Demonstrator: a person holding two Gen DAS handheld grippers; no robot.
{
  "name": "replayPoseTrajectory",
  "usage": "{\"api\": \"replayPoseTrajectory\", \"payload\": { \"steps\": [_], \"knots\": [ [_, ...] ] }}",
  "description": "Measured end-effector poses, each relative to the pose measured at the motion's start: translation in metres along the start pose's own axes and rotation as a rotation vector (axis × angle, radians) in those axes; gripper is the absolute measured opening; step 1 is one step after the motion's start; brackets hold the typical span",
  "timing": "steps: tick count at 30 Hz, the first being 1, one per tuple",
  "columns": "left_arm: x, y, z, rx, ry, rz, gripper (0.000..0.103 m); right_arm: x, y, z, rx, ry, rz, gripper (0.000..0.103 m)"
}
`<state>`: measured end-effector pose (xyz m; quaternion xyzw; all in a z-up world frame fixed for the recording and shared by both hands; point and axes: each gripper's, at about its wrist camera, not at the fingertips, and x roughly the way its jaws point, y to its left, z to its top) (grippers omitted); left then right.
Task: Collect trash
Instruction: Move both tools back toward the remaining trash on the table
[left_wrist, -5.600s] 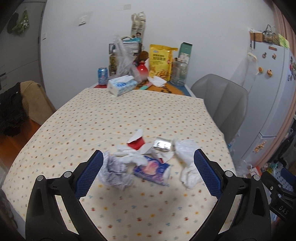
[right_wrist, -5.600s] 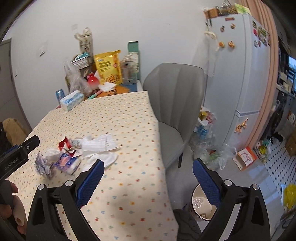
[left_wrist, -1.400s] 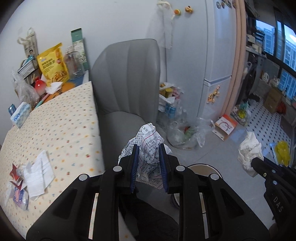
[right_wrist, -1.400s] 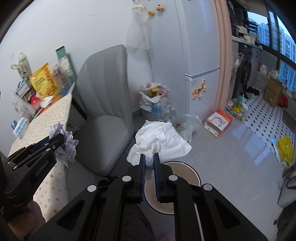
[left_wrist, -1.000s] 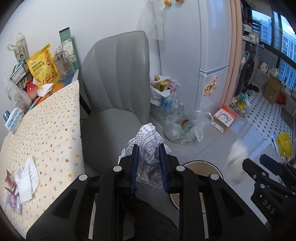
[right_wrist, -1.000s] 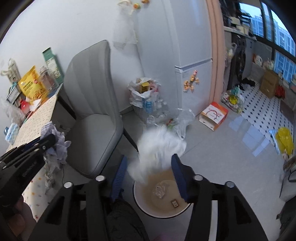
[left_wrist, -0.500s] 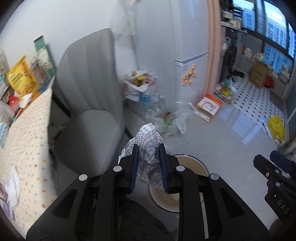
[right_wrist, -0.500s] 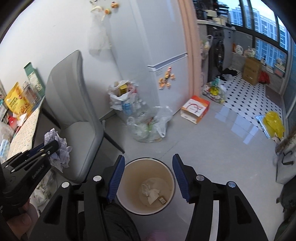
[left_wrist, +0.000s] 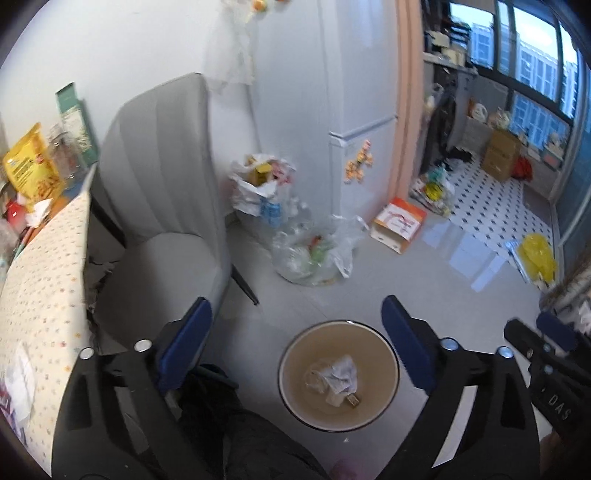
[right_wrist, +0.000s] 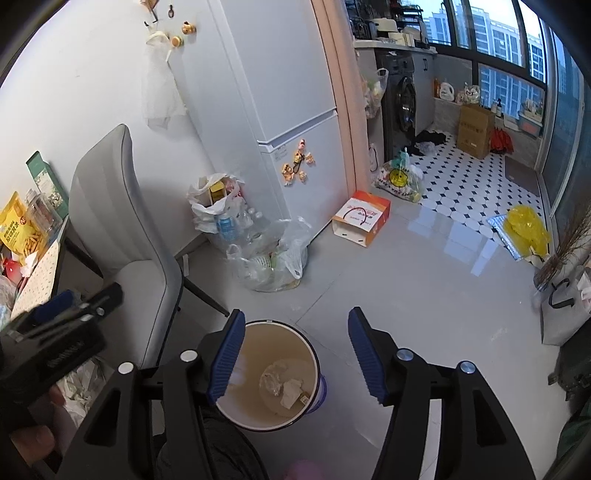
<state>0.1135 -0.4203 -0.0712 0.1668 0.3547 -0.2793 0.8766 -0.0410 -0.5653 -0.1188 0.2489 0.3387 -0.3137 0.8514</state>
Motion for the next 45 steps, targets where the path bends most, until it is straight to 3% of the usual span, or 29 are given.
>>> {"api": "replayPoseTrajectory", "payload": {
  "steps": [7, 13, 28, 45],
  "knots": [
    [-0.025, 0.044, -0.004, -0.078, -0.024, 0.036, 0.097, -0.017, 0.025, -0.003, -0.041, -0.037, 0.022, 0.079],
    [-0.059, 0.094, -0.019, -0.161, -0.073, 0.088, 0.097, -0.036, 0.061, -0.005, -0.096, -0.064, 0.057, 0.084],
    [-0.132, 0.223, -0.075, -0.352, -0.145, 0.216, 0.097, -0.096, 0.195, -0.029, -0.321, -0.143, 0.178, 0.088],
    [-0.193, 0.341, -0.156, -0.536, -0.159, 0.388, 0.097, -0.136, 0.325, -0.097, -0.519, -0.109, 0.356, 0.087]
  ]
}}
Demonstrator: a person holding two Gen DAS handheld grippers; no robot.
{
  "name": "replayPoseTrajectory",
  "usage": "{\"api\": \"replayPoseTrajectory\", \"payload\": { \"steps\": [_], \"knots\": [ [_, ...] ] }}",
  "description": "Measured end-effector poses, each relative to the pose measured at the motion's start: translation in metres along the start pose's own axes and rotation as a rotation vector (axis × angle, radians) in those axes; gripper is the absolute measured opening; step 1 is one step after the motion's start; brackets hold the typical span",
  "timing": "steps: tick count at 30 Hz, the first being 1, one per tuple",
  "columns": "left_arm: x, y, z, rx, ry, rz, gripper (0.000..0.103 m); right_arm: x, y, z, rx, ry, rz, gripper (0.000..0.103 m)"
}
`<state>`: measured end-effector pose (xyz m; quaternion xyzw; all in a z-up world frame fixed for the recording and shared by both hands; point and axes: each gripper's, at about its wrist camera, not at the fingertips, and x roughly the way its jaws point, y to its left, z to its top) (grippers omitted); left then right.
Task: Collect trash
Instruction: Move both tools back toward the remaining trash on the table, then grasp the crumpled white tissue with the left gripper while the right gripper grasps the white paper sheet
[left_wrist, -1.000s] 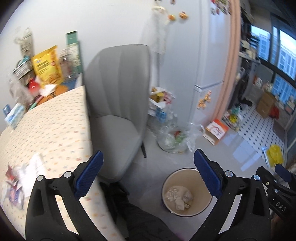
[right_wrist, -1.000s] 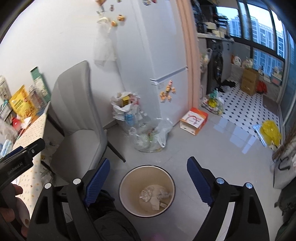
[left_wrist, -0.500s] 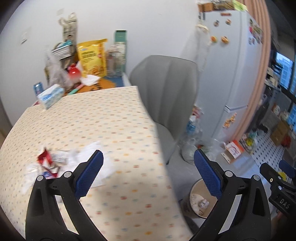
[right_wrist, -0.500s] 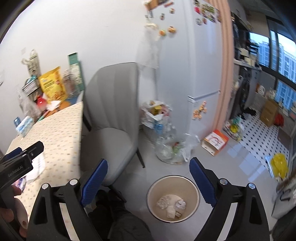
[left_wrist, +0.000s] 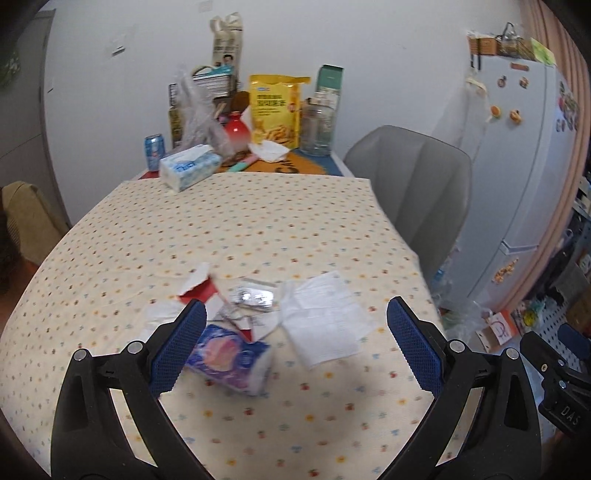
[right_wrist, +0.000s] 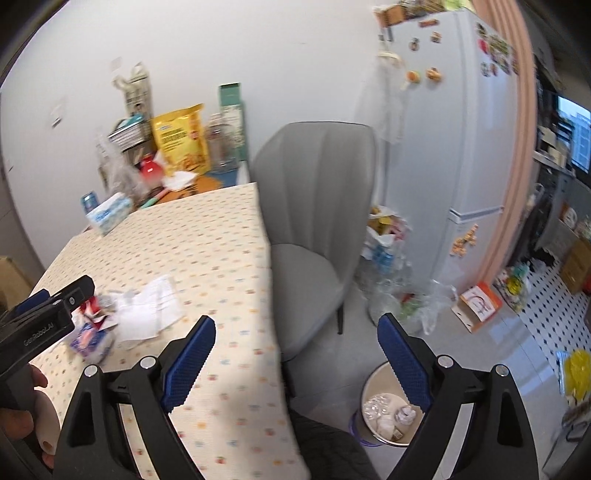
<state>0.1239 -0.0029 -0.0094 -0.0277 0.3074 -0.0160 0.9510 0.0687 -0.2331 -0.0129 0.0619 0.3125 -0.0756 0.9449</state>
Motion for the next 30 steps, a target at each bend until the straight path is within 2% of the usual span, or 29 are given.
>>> {"api": "replayPoseTrajectory", "payload": {
  "steps": [9, 15, 21, 27, 30],
  "knots": [
    [-0.005, 0.054, -0.009, -0.061, 0.002, 0.077, 0.097, 0.002, 0.062, -0.006, -0.090, 0.020, 0.088, 0.086],
    [-0.007, 0.083, -0.015, -0.096, 0.011, 0.105, 0.097, 0.009, 0.089, -0.011, -0.125, 0.043, 0.112, 0.085],
    [0.000, 0.107, -0.020, -0.138, 0.027, 0.135, 0.097, 0.012, 0.103, -0.012, -0.147, 0.050, 0.123, 0.085],
    [0.020, 0.112, -0.028, -0.142, 0.072, 0.146, 0.097, 0.022, 0.105, -0.015, -0.153, 0.075, 0.127, 0.084],
    [0.035, 0.114, -0.033, -0.139, 0.109, 0.158, 0.090, 0.028, 0.106, -0.017, -0.154, 0.088, 0.126, 0.084]
  ]
}}
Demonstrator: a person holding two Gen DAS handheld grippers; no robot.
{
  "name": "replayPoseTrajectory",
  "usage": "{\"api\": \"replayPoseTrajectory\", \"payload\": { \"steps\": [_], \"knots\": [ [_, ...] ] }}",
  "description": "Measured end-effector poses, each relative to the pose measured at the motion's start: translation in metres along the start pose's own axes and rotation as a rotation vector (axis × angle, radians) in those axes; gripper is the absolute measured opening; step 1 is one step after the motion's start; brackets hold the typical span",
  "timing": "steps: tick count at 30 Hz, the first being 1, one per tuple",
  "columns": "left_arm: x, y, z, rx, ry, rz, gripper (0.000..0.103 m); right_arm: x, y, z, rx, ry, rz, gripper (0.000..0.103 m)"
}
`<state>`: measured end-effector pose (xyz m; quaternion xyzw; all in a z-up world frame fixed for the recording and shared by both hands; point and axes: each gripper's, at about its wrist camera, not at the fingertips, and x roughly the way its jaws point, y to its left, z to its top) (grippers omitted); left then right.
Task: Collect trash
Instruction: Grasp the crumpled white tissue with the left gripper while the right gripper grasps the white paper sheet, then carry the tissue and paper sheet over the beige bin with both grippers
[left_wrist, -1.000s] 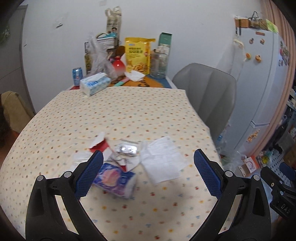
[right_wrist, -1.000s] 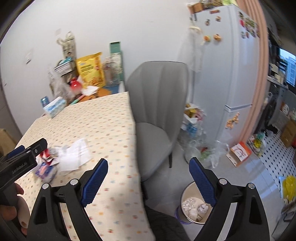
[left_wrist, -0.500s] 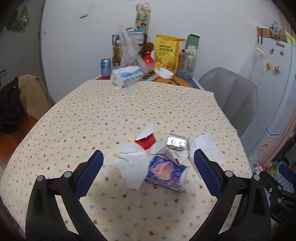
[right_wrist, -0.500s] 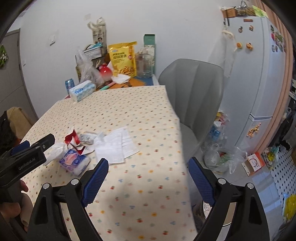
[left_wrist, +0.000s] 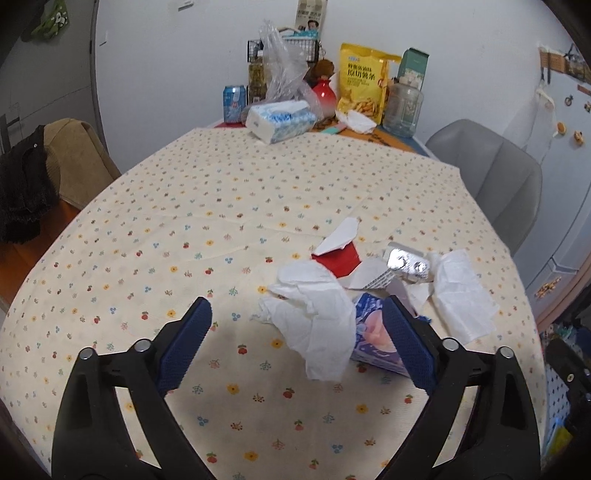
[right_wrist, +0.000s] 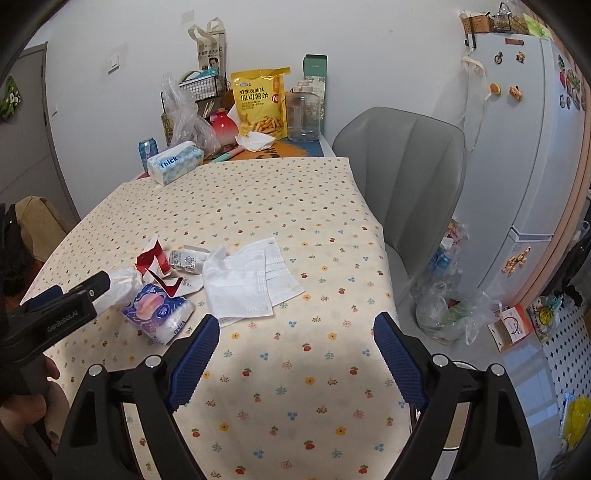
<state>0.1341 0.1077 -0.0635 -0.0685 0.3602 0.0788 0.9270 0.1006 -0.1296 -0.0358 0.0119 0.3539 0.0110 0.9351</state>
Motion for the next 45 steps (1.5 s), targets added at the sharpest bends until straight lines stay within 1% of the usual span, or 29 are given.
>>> {"api": "replayPoseTrajectory", "payload": {
  "steps": [2, 4, 7, 9, 10, 12, 13, 14, 15, 16, 20, 24, 30, 33, 34, 35, 36, 38, 40, 45],
  "knots": [
    [0.009, 0.001, -0.001, -0.004, 0.020, 0.006, 0.085, 0.005, -0.001, 0.000, 0.002, 0.010, 0.001, 0.084],
    [0.017, 0.002, -0.002, -0.008, 0.038, 0.014, 0.082, 0.010, 0.000, 0.000, 0.001, 0.019, 0.003, 0.083],
    [0.026, 0.003, -0.003, -0.011, 0.052, 0.010, 0.082, 0.019, 0.003, 0.001, -0.006, 0.030, 0.004, 0.083],
    [0.034, 0.004, -0.003, -0.020, 0.077, 0.001, 0.079, 0.026, 0.006, 0.002, -0.012, 0.038, 0.006, 0.082],
    [0.037, 0.005, -0.002, -0.027, 0.085, -0.009, 0.074, 0.030, 0.008, 0.002, -0.014, 0.043, 0.008, 0.082],
    [0.040, 0.005, 0.000, -0.030, 0.091, -0.016, 0.059, 0.037, 0.014, 0.004, -0.022, 0.055, 0.017, 0.078],
    [0.042, 0.005, 0.000, -0.031, 0.101, -0.025, 0.041, 0.039, 0.016, 0.005, -0.025, 0.056, 0.021, 0.078],
    [0.043, 0.006, 0.000, -0.034, 0.106, -0.033, 0.029, 0.041, 0.019, 0.006, -0.030, 0.056, 0.028, 0.077],
    [0.042, 0.006, 0.000, -0.037, 0.100, -0.033, 0.025, 0.043, 0.022, 0.007, -0.034, 0.057, 0.032, 0.076],
    [0.039, 0.008, 0.000, -0.040, 0.090, -0.029, 0.019, 0.045, 0.025, 0.008, -0.038, 0.060, 0.037, 0.074],
    [0.030, 0.014, 0.003, -0.045, 0.056, 0.006, 0.019, 0.054, 0.036, 0.011, -0.053, 0.071, 0.055, 0.071],
    [0.027, 0.023, 0.006, -0.047, 0.047, 0.029, 0.019, 0.063, 0.046, 0.013, -0.070, 0.083, 0.069, 0.069],
    [0.025, 0.032, 0.008, -0.048, 0.039, 0.067, 0.019, 0.077, 0.053, 0.011, -0.080, 0.108, 0.080, 0.063],
    [0.027, 0.030, 0.007, -0.036, 0.043, 0.076, 0.019, 0.085, 0.058, 0.006, -0.109, 0.134, 0.087, 0.058],
    [0.027, 0.029, 0.007, -0.034, 0.045, 0.075, 0.019, 0.088, 0.060, 0.004, -0.117, 0.150, 0.093, 0.049],
    [0.027, 0.028, 0.007, -0.032, 0.045, 0.075, 0.019, 0.092, 0.061, 0.002, -0.124, 0.168, 0.100, 0.033],
    [0.026, 0.027, 0.007, -0.029, 0.043, 0.074, 0.019, 0.094, 0.062, 0.001, -0.128, 0.179, 0.111, 0.028],
    [0.023, 0.025, 0.007, -0.025, 0.037, 0.074, 0.019, 0.089, 0.063, 0.001, -0.132, 0.171, 0.123, 0.010],
    [0.020, 0.022, 0.009, -0.022, 0.029, 0.070, 0.019, 0.083, 0.061, 0.001, -0.129, 0.165, 0.133, 0.005],
    [0.005, 0.012, 0.013, -0.010, -0.004, 0.060, 0.019, 0.062, 0.053, 0.004, -0.111, 0.128, 0.148, 0.004]
  ]
}}
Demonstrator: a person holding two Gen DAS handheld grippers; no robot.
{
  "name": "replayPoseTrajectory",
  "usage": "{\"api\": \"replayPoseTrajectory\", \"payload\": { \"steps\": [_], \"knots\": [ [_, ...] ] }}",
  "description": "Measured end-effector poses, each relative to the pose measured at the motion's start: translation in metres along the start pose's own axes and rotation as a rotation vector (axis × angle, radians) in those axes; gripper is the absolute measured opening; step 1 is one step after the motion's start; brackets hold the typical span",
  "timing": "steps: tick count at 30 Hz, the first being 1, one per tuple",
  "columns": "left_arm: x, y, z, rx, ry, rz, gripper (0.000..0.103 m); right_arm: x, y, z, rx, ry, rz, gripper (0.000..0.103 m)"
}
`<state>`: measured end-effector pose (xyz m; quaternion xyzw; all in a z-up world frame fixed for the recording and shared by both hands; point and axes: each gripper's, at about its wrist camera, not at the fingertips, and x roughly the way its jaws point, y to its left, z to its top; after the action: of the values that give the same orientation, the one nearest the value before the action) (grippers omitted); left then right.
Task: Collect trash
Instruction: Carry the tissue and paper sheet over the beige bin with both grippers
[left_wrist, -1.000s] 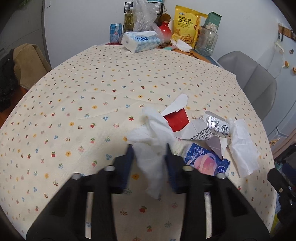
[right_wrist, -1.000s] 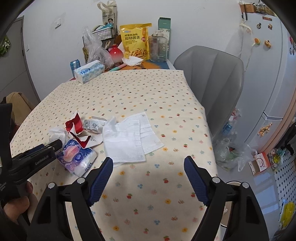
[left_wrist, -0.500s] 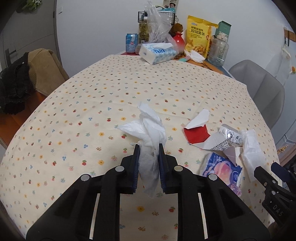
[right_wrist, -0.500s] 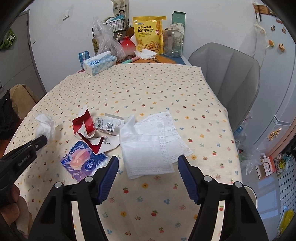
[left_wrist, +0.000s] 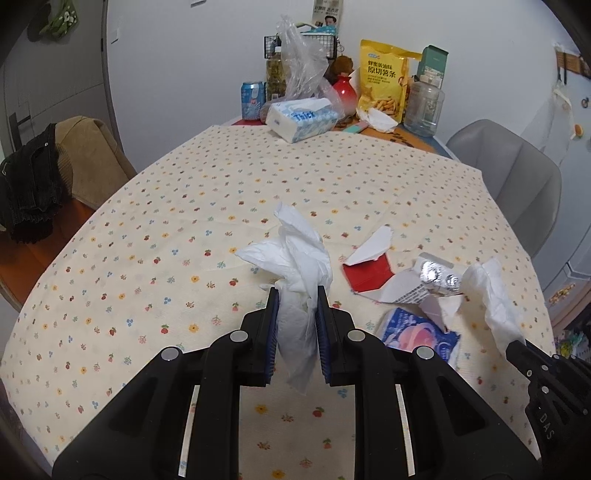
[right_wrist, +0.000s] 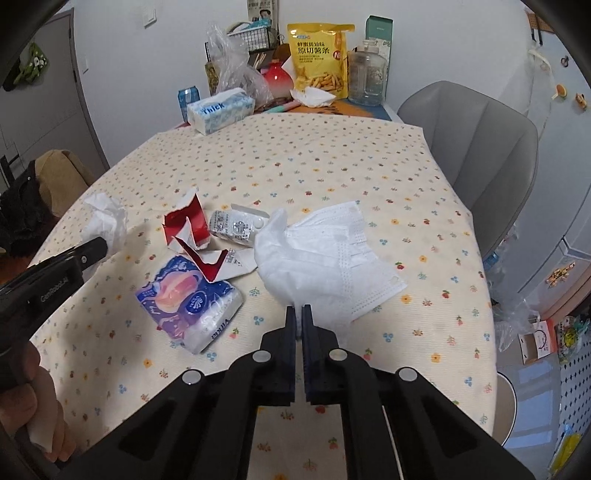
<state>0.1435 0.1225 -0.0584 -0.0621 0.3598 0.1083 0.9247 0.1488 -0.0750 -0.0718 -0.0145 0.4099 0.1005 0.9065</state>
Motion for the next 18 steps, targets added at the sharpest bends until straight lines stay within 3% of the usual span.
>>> {"api": "replayPoseTrajectory", "payload": {
  "steps": [18],
  "knots": [
    [-0.038, -0.093, 0.005, 0.127, -0.073, -0.102, 0.019, -0.067, -0.068, -0.009, 0.111, -0.108, -0.045, 0.004]
  ]
}}
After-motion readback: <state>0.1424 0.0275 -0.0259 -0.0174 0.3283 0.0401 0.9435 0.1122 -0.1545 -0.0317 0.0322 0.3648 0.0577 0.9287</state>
